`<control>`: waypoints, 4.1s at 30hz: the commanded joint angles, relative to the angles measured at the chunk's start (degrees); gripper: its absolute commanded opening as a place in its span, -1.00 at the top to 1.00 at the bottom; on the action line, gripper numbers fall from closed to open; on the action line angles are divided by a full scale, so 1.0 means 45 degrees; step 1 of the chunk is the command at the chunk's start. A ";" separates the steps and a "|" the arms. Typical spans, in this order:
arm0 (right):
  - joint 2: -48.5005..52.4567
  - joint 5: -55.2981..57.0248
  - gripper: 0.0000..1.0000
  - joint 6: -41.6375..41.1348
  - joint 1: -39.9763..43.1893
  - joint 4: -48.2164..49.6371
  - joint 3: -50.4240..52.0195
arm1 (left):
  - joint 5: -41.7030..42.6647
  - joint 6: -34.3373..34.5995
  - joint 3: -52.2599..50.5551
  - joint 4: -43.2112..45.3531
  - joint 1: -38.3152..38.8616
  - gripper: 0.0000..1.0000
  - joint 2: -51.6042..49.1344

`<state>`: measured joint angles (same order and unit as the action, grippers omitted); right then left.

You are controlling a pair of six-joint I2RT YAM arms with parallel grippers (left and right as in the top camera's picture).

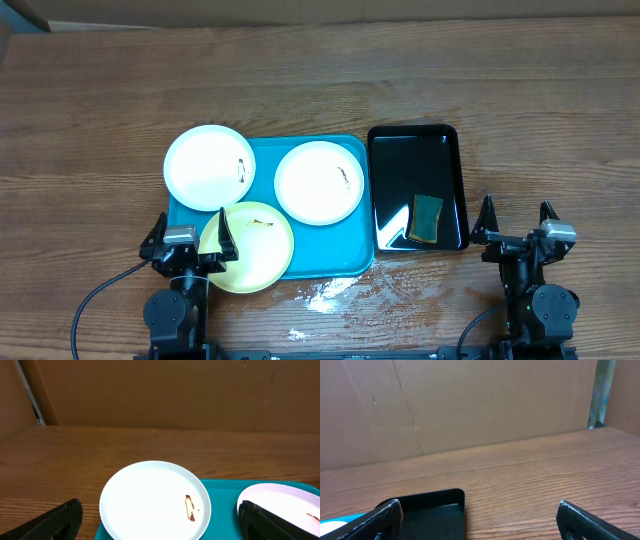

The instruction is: Clean dirty plates on tray and stack at the side

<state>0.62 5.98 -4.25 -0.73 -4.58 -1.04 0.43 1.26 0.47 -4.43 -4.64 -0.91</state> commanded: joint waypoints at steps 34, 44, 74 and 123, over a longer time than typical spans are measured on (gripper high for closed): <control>0.0748 -0.0296 -1.00 -0.0199 0.0087 -0.2929 -0.3546 | 0.0141 -0.0209 -0.0044 -0.0005 -0.0083 -1.00 0.0121; 0.9423 -0.1943 -1.00 -0.1423 0.0083 -0.9923 -1.2182 | 0.0141 -0.0209 -0.0044 -0.0005 -0.0083 -0.99 0.0121; 1.8321 -0.1185 -0.43 -0.5795 -0.3181 -1.5640 -1.7087 | 0.2710 0.0340 0.3959 -0.1078 -0.0049 -1.00 -0.1360; 1.9035 -0.1001 -0.48 -0.5285 -0.3492 -0.7359 -1.0258 | 0.2108 0.2987 1.7262 -1.0559 0.3541 0.37 -2.4465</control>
<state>86.15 0.47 -28.45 -16.16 -38.11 -47.48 11.55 12.36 77.30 -52.49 10.90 -108.71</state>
